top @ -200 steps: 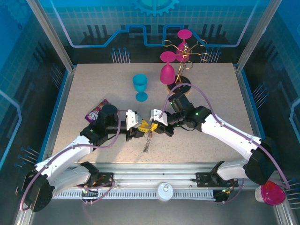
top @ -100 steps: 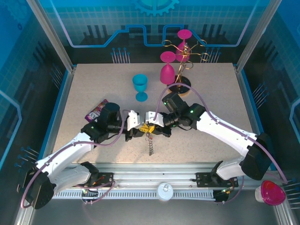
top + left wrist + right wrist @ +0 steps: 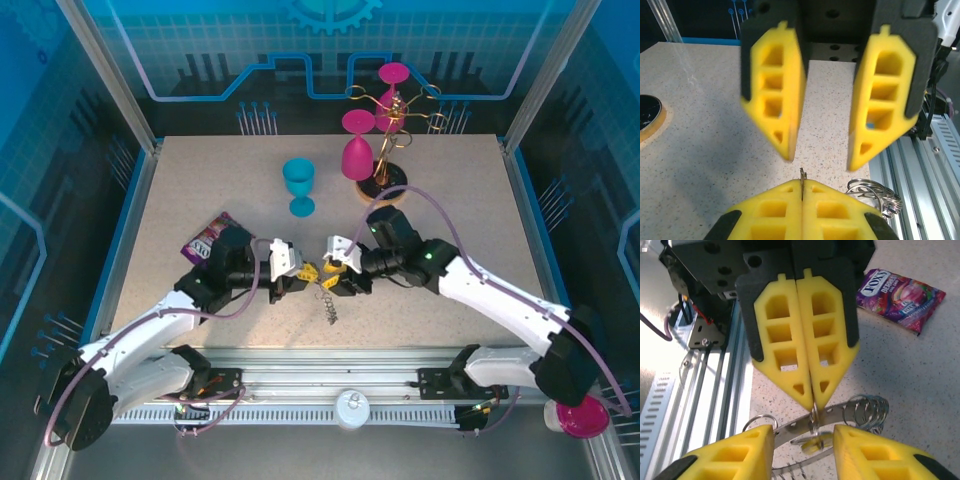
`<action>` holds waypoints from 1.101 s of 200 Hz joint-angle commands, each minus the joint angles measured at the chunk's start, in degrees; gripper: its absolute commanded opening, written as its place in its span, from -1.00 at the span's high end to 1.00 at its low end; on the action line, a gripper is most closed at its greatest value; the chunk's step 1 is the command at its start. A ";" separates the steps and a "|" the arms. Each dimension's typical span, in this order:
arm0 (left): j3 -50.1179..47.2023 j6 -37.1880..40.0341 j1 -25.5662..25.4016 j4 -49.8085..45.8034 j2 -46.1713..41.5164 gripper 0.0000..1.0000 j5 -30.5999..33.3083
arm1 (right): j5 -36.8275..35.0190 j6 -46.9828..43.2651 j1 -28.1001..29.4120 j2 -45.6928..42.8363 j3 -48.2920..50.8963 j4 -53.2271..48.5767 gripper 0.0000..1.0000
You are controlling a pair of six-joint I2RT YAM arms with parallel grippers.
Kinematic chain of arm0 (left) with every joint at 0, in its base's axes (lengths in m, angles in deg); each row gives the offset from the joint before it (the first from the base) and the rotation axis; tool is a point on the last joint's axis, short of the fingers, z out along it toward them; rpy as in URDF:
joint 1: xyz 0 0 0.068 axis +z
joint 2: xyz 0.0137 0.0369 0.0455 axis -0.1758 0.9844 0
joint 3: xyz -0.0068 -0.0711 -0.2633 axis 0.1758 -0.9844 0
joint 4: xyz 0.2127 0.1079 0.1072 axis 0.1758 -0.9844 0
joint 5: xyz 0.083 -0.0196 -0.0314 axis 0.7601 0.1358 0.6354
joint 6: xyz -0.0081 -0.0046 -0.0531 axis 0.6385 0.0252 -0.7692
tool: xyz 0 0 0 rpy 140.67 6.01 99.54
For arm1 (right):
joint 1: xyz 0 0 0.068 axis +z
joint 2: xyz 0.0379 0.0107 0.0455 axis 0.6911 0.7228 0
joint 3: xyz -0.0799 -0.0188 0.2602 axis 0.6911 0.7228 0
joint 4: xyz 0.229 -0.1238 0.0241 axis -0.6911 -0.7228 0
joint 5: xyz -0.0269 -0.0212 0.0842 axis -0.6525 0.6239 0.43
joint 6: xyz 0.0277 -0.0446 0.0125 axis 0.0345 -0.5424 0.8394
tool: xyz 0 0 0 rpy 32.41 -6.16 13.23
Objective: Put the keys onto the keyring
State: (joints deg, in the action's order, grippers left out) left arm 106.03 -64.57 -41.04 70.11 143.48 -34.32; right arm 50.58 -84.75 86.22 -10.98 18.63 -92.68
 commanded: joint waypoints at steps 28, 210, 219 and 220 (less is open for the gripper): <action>-4.43 -9.57 -0.25 18.38 -1.67 1.00 -1.29 | 2.20 9.55 -1.11 -5.72 8.97 15.16 0.25; -8.60 -10.87 -0.25 23.79 -4.39 1.00 -5.15 | 5.94 4.78 -2.02 -3.39 5.08 12.15 0.56; -8.61 -10.84 -0.23 23.72 -4.43 1.00 -5.18 | 6.40 4.52 -1.98 -3.10 4.66 11.83 0.61; -8.59 -10.83 -0.21 23.73 -4.41 1.00 -5.21 | 6.42 4.45 -2.03 -3.08 4.65 11.80 0.62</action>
State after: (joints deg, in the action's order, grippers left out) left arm 98.10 -76.05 -41.04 91.00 139.77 -37.42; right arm 54.05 -78.76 84.80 -14.70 25.65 -80.50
